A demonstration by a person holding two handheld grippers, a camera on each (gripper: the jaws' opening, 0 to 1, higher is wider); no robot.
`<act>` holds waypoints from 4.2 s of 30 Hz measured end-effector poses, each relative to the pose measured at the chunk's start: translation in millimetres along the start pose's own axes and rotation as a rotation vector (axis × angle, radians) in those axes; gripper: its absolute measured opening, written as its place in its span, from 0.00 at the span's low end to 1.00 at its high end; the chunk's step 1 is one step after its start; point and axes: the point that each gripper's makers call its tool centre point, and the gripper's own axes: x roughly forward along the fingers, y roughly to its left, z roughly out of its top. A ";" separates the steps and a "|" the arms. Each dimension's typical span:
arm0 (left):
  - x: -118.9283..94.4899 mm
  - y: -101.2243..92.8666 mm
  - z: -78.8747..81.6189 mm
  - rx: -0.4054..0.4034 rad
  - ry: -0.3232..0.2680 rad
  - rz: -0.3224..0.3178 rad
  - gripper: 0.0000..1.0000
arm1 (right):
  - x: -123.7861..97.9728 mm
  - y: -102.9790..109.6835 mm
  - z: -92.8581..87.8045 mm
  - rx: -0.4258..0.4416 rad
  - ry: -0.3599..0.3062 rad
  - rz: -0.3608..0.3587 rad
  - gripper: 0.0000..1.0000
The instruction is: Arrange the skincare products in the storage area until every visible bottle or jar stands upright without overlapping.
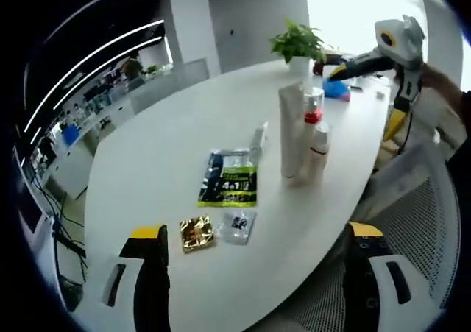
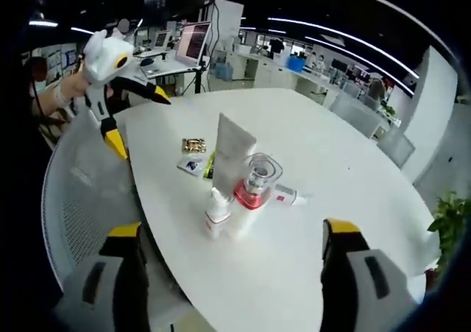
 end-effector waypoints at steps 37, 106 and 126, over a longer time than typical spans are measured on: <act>6.1 17.1 6.6 0.032 -0.001 -0.049 0.97 | 80.2 -99.4 -29.0 -0.413 0.232 0.195 1.00; 28.6 27.2 14.2 0.089 -0.045 -0.014 0.82 | 171.4 -91.4 -6.8 -0.812 0.346 0.439 0.17; 41.7 50.1 72.8 0.359 -0.023 0.113 0.43 | 162.4 -23.7 106.1 -1.060 0.225 0.405 0.17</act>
